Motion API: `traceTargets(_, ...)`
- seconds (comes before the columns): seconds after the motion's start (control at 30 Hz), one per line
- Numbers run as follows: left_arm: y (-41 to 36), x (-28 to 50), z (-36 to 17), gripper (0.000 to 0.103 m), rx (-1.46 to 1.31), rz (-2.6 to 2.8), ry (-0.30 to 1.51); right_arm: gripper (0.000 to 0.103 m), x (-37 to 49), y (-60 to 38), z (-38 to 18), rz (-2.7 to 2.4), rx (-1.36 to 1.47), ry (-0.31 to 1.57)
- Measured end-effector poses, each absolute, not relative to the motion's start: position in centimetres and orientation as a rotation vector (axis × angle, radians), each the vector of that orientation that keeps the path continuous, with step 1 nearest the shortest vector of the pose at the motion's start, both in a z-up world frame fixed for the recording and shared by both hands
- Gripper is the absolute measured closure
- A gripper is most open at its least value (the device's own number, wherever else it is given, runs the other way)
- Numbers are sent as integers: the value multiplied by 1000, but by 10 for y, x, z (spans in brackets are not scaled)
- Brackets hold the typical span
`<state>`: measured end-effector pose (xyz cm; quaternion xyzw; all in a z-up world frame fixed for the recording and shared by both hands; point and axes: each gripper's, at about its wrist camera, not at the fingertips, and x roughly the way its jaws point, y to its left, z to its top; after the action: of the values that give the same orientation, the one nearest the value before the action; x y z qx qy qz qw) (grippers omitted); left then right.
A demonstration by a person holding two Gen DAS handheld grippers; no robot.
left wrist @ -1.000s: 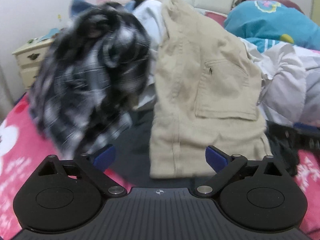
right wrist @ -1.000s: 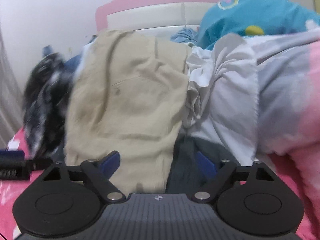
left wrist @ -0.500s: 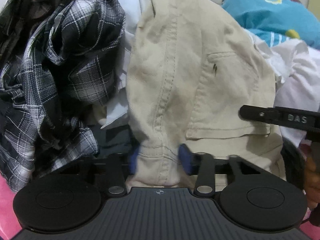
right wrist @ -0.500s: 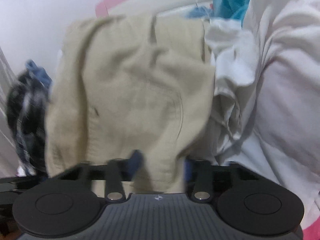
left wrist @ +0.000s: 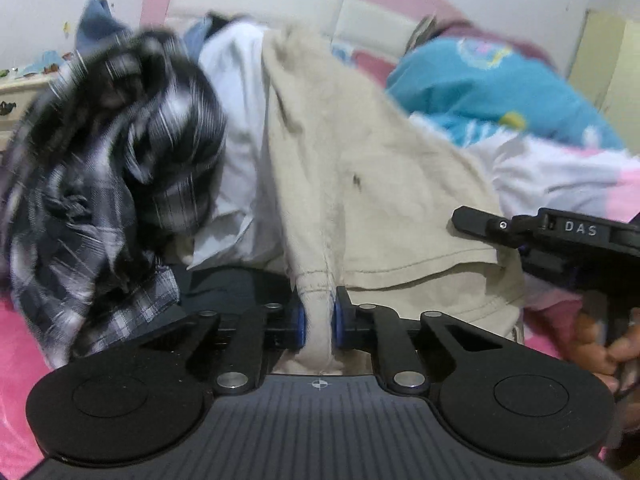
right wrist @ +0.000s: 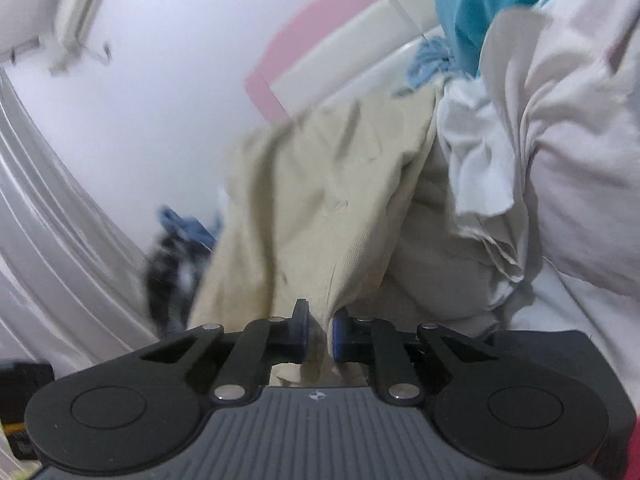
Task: Fold clothes
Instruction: 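Grasp the beige trousers' waistband with the left and right grippers, then lift the beige trousers off the pile with both grippers and swing them out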
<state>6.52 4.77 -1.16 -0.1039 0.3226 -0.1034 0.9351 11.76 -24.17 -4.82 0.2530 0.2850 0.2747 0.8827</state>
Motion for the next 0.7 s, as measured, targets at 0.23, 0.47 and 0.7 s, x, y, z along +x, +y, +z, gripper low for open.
traceTargets(0.23,41,16,35,92,-276,-249,616,90,65,-258,-5,674,615,510)
traceTargets(0.47,42,-59,64,92,-303,-286,612,90,3,-269,29,747,659,481)
traceTargets(0.7,49,-152,86,92,-343,-340,625,90,-76,-283,43,812,718,498)
